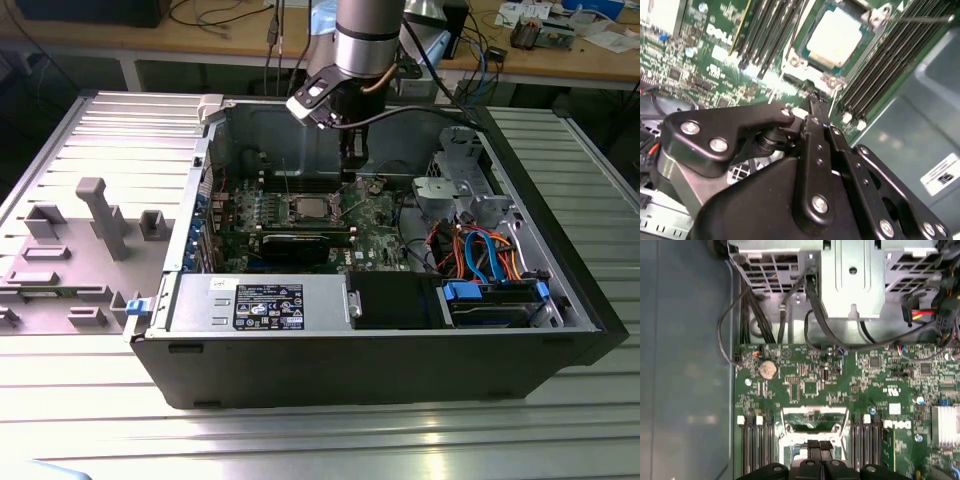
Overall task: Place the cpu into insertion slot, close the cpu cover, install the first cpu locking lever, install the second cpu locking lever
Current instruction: 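Close the cpu cover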
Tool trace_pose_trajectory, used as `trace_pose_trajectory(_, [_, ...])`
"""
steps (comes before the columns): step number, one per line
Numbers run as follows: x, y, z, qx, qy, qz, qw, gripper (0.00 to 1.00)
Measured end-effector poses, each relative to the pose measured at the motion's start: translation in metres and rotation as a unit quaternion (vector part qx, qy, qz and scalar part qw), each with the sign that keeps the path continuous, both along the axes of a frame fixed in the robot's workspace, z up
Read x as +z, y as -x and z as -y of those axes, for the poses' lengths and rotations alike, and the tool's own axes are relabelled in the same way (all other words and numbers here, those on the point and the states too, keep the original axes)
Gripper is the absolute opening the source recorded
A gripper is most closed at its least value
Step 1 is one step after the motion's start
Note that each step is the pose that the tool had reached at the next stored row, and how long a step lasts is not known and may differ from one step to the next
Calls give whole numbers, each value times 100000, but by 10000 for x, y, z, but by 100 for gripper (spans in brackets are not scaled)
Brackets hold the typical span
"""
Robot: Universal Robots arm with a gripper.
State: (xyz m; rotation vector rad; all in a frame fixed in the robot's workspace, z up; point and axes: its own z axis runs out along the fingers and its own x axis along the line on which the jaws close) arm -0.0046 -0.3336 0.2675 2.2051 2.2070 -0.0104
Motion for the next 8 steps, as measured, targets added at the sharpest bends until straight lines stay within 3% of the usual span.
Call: trace_pose_trajectory(8, [0,-11,0,-4,4,-2,100000,11])
